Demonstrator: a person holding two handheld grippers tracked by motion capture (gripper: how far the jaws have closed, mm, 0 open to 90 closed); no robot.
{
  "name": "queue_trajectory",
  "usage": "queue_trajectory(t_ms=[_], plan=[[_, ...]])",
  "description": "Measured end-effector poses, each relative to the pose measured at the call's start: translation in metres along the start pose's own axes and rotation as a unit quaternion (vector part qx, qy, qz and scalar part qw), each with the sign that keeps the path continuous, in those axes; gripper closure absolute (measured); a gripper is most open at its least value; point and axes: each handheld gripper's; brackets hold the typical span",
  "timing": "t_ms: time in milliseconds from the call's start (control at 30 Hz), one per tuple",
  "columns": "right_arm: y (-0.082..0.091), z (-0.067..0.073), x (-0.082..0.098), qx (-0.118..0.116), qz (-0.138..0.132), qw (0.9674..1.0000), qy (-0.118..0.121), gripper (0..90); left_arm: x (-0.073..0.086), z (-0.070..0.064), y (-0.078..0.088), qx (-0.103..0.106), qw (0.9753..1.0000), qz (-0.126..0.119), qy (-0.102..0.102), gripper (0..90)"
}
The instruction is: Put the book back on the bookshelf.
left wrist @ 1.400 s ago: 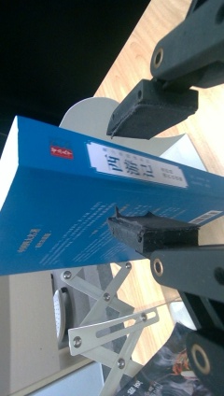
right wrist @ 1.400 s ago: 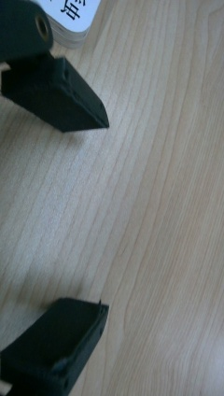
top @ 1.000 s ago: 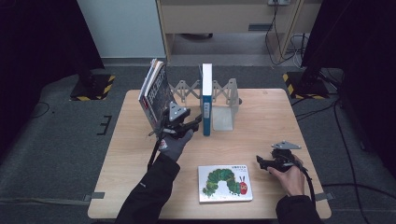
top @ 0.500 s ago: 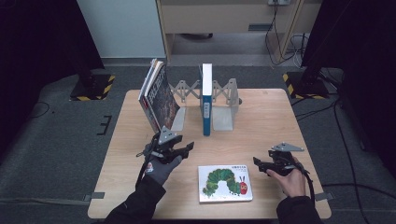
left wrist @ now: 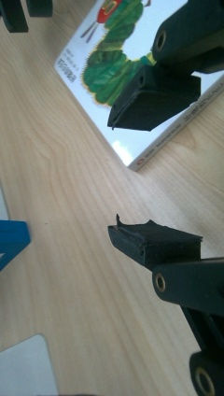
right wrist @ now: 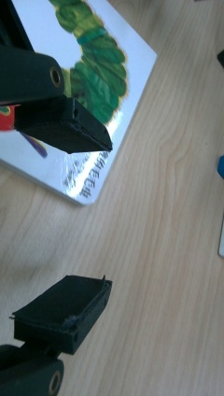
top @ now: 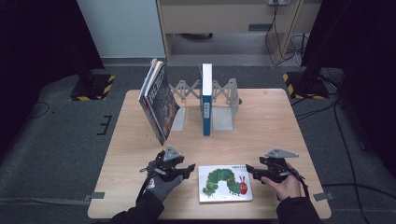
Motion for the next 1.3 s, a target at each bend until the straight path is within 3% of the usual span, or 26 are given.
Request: queue_trajectory(t_ms=[333, 433, 567, 900, 1033, 1133, 1300], plan=[[-0.012, 0.016, 0.006, -0.037, 0.017, 0.9991, -0.016, 29.8, 0.013, -0.008, -0.015, 0.023, 0.9989, 0.04, -0.004, 39.6], [-0.013, 0.018, 0.008, -0.042, 0.021, 0.9988, -0.016, 31.1, 0.016, -0.01, -0.019, 0.027, 0.9984, 0.05, 0.002, 39.6], [-0.013, 0.021, 0.009, -0.047, 0.024, 0.9985, -0.015, 32.2, 0.019, -0.015, -0.025, 0.032, 0.9975, 0.063, -0.007, 39.6], [-0.019, 0.024, 0.013, -0.065, 0.04, 0.9966, -0.031, 33.6, 0.021, -0.022, -0.03, 0.042, 0.997, 0.065, -0.008, 40.0], [-0.02, 0.022, 0.014, -0.066, 0.033, 0.9965, -0.039, 34.3, 0.021, -0.023, -0.033, 0.051, 0.9964, 0.067, -0.004, 41.2], [-0.02, 0.021, 0.014, -0.072, 0.028, 0.9952, -0.06, 34.3, 0.022, -0.025, -0.035, 0.058, 0.9962, 0.066, -0.002, 41.1], [-0.018, 0.019, 0.013, -0.074, 0.027, 0.9947, -0.066, 35.9, 0.022, -0.024, -0.035, 0.058, 0.9961, 0.065, -0.001, 40.3]])
Point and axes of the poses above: each handheld gripper's, and its own axes: y roughly backward along the jaws, x roughly out of its underside, z roughly to its left, and after that the axes turned 13 degrees about y, right-handed
